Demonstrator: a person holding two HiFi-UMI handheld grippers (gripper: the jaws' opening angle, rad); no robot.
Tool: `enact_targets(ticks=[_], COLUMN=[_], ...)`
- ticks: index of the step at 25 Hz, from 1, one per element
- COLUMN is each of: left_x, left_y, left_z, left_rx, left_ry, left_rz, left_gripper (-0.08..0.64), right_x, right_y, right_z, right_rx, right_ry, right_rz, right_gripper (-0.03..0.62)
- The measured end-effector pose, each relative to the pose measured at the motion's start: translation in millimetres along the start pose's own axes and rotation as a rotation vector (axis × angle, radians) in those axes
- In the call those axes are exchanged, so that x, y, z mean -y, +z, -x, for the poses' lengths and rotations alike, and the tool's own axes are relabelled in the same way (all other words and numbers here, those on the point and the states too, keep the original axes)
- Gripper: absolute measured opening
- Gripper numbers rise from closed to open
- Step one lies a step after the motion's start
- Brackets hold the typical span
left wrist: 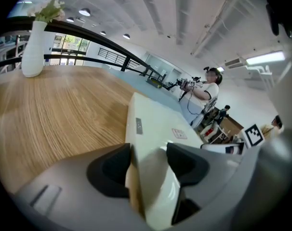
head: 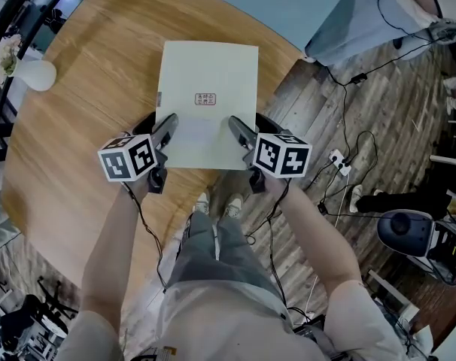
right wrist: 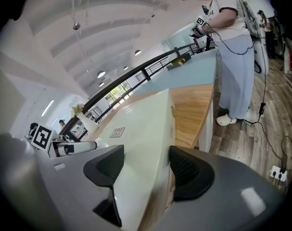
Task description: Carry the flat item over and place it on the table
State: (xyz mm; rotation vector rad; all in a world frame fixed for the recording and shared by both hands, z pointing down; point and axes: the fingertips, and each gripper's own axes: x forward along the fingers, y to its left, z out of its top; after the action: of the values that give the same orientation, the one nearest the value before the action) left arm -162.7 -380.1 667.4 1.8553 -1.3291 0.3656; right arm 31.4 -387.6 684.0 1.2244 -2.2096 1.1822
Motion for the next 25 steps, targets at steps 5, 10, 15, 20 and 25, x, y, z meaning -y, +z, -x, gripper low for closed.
enact_targets(ticks=[5, 10, 15, 20, 25], left_x=[-4.3, -5.8, -4.4, 4.2, 29.3], left_y=[-6.7, -6.6, -5.3, 4.1, 29.6], left_z=[-5.8, -5.7, 3.2, 17.2, 35.8], left_rx=[0.011, 0.034, 0.061, 0.061, 0.109], left_ry=[0.011, 0.0, -0.001, 0.017, -0.016], left_rz=[0.018, 0.052, 0.064, 0.0, -0.05], left_gripper=[0.235, 0.242, 0.241, 0.239, 0.199], right_x=[4.3, 7.1, 0.9, -7.4, -24.8], right_y=[-1.3, -0.3, 15.1, 28.6, 50.8], right_z=[-4.7, -4.1, 5.6, 22.9, 51.9], right_rx=[0.004, 0.006, 0.037, 0.063, 0.123], right_ry=[-0.005, 0.003, -0.043, -0.03, -0.003], right_rz=[0.024, 0.012, 0.131, 0.115, 0.134], right_gripper=[0.301, 0.315, 0.302, 0.302, 0.272])
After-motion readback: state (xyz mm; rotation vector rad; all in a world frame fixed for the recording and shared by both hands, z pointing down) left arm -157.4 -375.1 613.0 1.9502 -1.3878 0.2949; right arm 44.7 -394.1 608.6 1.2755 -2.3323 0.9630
